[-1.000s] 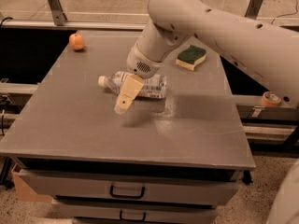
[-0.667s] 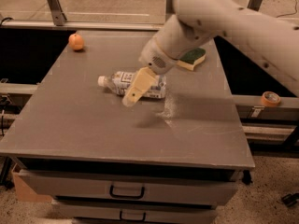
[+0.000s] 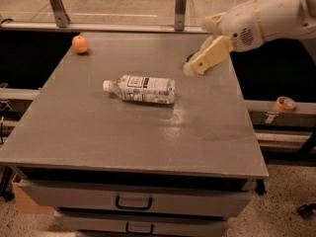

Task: Knock blue plastic bottle over

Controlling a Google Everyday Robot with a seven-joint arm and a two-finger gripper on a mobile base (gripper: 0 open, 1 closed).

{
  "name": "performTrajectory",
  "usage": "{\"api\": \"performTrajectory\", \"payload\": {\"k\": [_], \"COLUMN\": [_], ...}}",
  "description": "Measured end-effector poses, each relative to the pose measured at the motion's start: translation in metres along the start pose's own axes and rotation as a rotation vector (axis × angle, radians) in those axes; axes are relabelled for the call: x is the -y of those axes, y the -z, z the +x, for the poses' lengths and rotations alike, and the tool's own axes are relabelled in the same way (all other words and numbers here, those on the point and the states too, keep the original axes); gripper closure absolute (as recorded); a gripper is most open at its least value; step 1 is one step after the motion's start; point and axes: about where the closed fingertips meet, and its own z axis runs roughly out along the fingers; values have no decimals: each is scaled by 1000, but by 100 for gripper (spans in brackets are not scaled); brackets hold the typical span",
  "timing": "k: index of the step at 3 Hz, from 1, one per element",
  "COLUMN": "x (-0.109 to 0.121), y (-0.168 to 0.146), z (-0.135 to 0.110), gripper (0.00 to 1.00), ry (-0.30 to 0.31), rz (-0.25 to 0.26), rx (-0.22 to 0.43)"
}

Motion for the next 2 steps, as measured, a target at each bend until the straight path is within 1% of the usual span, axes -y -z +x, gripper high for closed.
{"api": "performTrajectory", "payload": {"k": [1,2], "x": [9,9], "y": [65,70], "z": [-20,-27], "gripper": [0,0], "ry": [85,101], "rz": [59,65], "rx": [90,100]}}
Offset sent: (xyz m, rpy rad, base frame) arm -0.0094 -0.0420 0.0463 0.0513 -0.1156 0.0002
